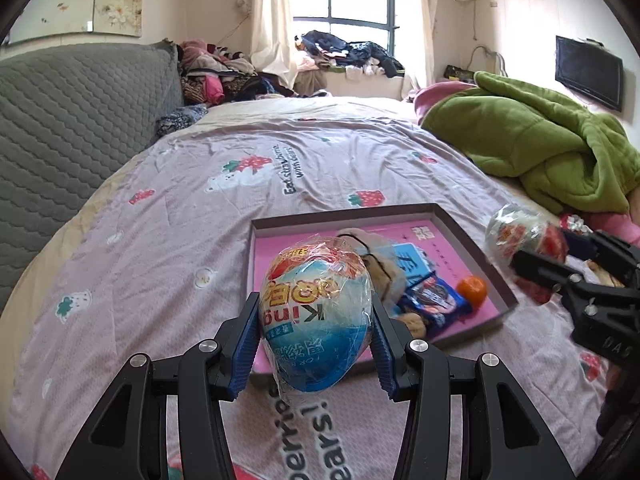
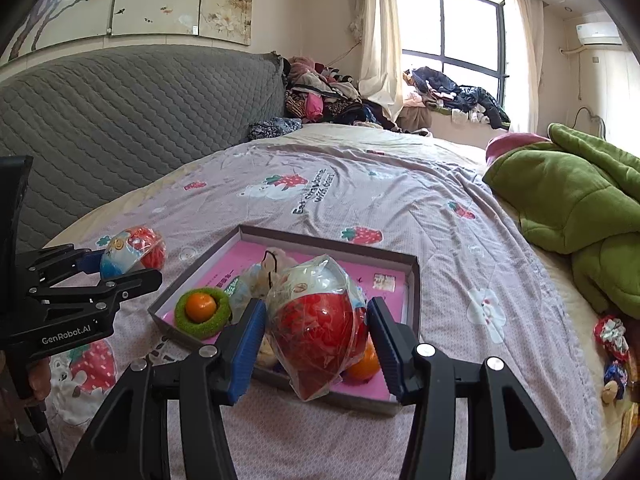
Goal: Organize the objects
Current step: 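Lift and carry the red egg and blue egg over the tray with both tools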
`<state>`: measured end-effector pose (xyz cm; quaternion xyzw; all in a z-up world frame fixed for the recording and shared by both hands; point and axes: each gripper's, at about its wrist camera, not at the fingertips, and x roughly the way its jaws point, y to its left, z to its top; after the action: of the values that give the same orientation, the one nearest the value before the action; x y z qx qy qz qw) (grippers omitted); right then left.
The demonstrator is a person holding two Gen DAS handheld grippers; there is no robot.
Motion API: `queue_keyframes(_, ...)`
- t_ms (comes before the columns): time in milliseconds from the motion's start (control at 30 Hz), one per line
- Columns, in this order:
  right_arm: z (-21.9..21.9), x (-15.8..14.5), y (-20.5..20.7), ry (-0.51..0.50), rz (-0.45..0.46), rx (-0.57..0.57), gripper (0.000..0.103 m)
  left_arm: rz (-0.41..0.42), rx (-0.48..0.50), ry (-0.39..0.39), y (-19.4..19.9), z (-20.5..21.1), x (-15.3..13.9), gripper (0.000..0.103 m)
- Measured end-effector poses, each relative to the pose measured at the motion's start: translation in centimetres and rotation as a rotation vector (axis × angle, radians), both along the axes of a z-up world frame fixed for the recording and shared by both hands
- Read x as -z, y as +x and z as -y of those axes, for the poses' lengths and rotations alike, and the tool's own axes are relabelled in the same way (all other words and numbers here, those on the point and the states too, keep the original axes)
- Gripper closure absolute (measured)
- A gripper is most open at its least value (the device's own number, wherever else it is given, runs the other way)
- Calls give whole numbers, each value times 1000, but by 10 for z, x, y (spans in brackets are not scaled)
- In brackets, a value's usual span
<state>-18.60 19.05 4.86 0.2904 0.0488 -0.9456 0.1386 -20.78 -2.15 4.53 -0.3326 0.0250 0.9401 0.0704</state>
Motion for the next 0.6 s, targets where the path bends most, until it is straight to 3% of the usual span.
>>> queue_keyframes(367, 0, 6, -33, 3, -38, 8, 50, 17, -48, -3, -44, 22, 14, 52)
queue_keyframes(600, 7, 21, -48, 11, -32, 5, 50, 22, -20, -2, -64, 16, 28, 52)
